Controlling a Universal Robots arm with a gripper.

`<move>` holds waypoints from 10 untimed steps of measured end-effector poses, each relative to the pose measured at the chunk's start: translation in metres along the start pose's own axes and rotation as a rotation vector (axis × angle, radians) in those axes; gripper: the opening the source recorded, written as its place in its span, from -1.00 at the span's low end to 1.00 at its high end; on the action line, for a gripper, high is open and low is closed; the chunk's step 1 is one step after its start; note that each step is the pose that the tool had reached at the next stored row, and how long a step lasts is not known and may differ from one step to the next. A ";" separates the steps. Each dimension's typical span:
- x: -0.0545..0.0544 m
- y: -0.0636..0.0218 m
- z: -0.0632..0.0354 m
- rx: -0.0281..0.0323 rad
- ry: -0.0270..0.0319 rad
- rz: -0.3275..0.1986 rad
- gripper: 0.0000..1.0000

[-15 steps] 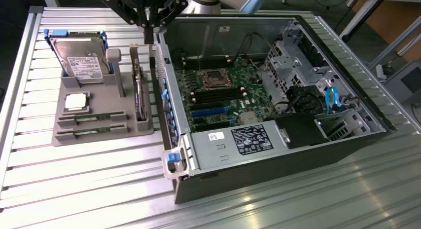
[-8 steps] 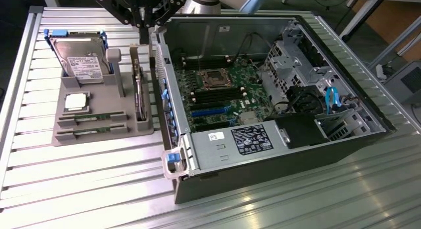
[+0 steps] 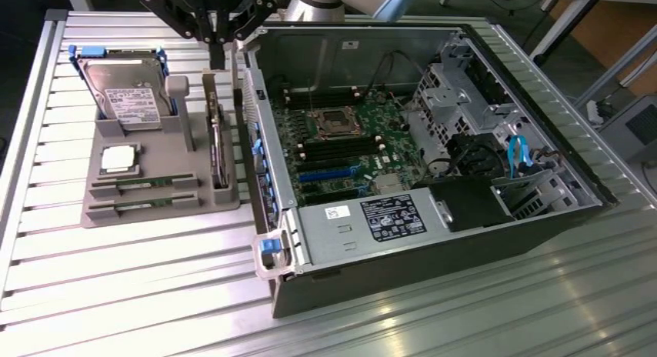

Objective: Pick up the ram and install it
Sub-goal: 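Reach for the ram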

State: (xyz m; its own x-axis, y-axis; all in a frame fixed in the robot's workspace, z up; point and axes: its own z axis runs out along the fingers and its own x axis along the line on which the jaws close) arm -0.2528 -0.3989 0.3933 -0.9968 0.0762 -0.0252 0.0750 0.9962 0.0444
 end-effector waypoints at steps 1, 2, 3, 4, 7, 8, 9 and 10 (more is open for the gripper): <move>0.001 -0.0001 0.0000 0.0000 0.0000 0.000 -0.80; 0.002 -0.0001 0.0000 0.0000 0.0000 0.000 -0.80; 0.003 -0.0002 0.0000 -0.0001 -0.0001 0.000 -0.80; 0.004 -0.0003 -0.0001 -0.0001 0.0000 0.000 -0.80; 0.008 -0.0006 -0.0002 0.0000 -0.0001 0.000 -0.80; 0.008 -0.0006 -0.0002 -0.0001 -0.0001 0.000 -0.80; 0.009 -0.0007 -0.0002 -0.0001 0.0000 0.000 -0.80; 0.010 -0.0007 -0.0003 0.0000 0.0000 0.000 -0.80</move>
State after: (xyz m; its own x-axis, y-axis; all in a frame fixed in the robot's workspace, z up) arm -0.2623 -0.3989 0.3933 -0.9968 0.0762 -0.0252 0.0751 0.9962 0.0444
